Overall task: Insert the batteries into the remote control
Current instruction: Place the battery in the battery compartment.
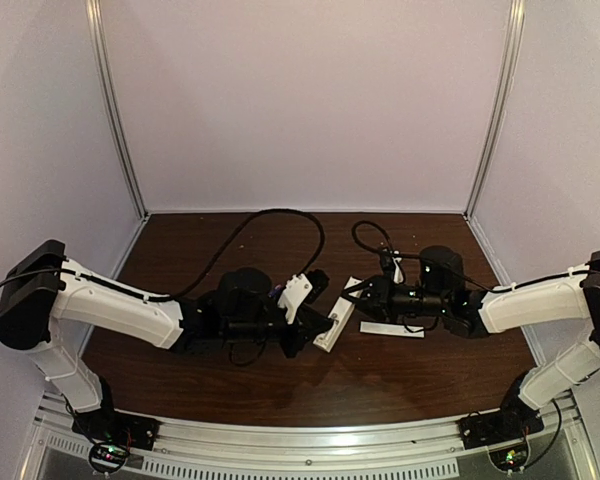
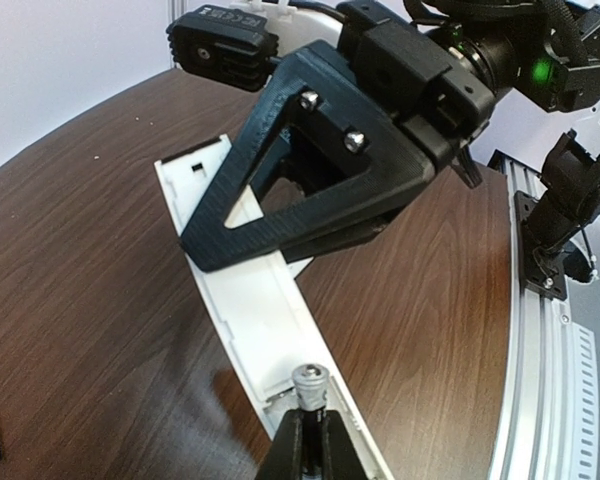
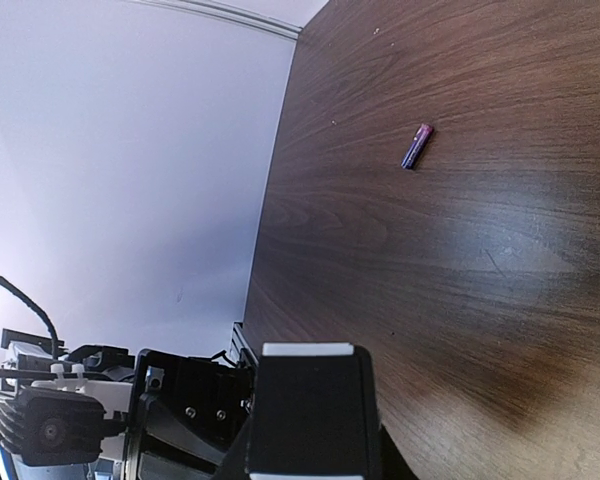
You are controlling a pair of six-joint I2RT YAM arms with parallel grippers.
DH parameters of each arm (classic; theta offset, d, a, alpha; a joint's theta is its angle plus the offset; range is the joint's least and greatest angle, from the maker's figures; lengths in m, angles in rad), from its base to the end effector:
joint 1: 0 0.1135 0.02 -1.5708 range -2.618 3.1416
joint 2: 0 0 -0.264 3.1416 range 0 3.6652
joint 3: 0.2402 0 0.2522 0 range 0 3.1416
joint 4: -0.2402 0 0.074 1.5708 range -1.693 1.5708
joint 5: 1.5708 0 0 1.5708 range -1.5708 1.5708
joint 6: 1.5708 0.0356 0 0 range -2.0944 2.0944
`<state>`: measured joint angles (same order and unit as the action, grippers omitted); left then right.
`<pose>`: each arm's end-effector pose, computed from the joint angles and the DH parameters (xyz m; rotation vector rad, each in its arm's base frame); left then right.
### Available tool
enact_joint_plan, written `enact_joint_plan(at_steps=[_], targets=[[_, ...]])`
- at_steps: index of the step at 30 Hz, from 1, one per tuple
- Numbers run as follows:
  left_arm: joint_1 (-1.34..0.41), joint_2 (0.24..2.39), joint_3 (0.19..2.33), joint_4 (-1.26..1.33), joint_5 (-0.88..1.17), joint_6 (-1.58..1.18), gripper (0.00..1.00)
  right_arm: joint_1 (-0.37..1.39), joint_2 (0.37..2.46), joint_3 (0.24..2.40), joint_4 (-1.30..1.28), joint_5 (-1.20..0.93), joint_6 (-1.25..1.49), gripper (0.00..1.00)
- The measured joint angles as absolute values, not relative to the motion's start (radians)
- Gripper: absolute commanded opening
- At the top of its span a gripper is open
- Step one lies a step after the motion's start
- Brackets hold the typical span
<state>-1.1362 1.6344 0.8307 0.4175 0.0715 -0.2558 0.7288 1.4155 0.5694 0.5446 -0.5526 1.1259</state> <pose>0.1457 -0.3198 0.2010 0.9355 1.8681 -0.9584 0.2010 0.2045 0.1997 -0.0163 2.2530 1.6743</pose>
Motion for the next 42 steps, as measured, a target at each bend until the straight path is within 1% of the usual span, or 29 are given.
enact_joint_plan(at_steps=[11, 15, 20, 23, 28, 33, 37, 42], targets=[[-1.136, 1.634, 0.831, 0.407, 0.055, -0.282, 0.16, 0.722, 1.411, 0.570, 0.529, -0.552, 1.121, 0.00], [-1.136, 1.634, 0.831, 0.388, 0.048, -0.294, 0.16, 0.721, 1.408, 0.570, 0.519, -0.552, 1.106, 0.00], [-1.136, 1.635, 0.831, 0.375, 0.048, -0.296, 0.13, 0.716, 1.408, 0.570, 0.516, -0.551, 1.098, 0.00], [-1.139, 1.635, 0.835, 0.363, 0.048, -0.297, 0.12, 0.715, 1.408, 0.570, 0.512, -0.550, 1.088, 0.00], [-1.139, 1.637, 0.848, 0.326, 0.039, -0.298, 0.19, 0.715, 1.400, 0.576, 0.491, -0.549, 1.062, 0.00], [-1.139, 1.642, 0.875, 0.287, 0.030, -0.303, 0.21, 0.715, 1.395, 0.585, 0.468, -0.549, 1.040, 0.00], [-1.139, 1.652, 0.907, 0.262, 0.014, -0.304, 0.27, 0.715, 1.395, 0.585, 0.462, -0.549, 1.032, 0.00], [-1.139, 1.652, 0.912, 0.257, -0.005, -0.314, 0.30, 0.715, 1.395, 0.590, 0.445, -0.548, 1.014, 0.00]])
